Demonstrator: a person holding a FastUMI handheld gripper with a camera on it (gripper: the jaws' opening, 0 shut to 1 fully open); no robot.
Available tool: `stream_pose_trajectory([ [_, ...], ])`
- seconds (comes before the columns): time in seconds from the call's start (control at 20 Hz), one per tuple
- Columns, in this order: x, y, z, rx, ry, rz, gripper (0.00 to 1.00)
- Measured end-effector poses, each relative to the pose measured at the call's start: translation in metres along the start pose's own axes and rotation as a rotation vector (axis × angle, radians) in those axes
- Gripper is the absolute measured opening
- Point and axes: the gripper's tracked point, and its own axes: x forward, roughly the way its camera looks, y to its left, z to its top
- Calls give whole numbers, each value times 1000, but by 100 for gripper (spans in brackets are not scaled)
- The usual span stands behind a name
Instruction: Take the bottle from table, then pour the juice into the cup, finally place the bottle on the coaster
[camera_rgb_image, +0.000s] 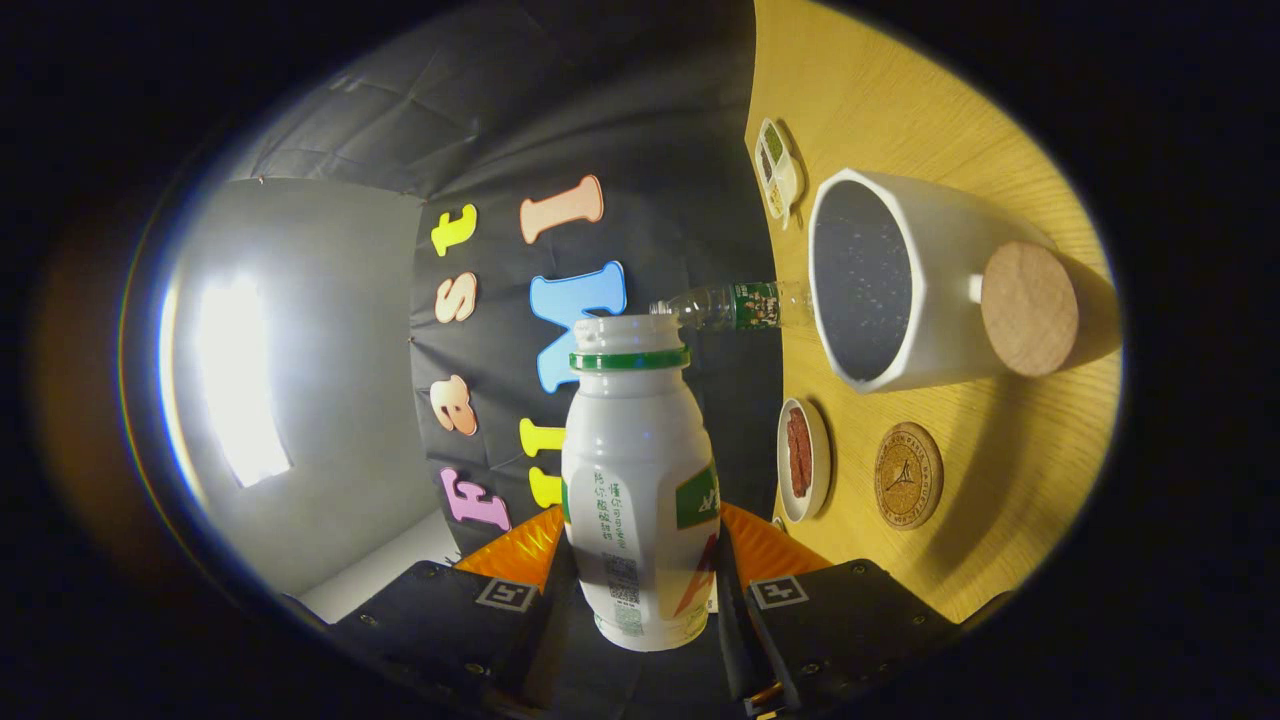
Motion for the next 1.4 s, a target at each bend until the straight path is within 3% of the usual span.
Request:
stream_pose_trajectory([
  [1.4,1,9,-12,76,8,23,63],
])
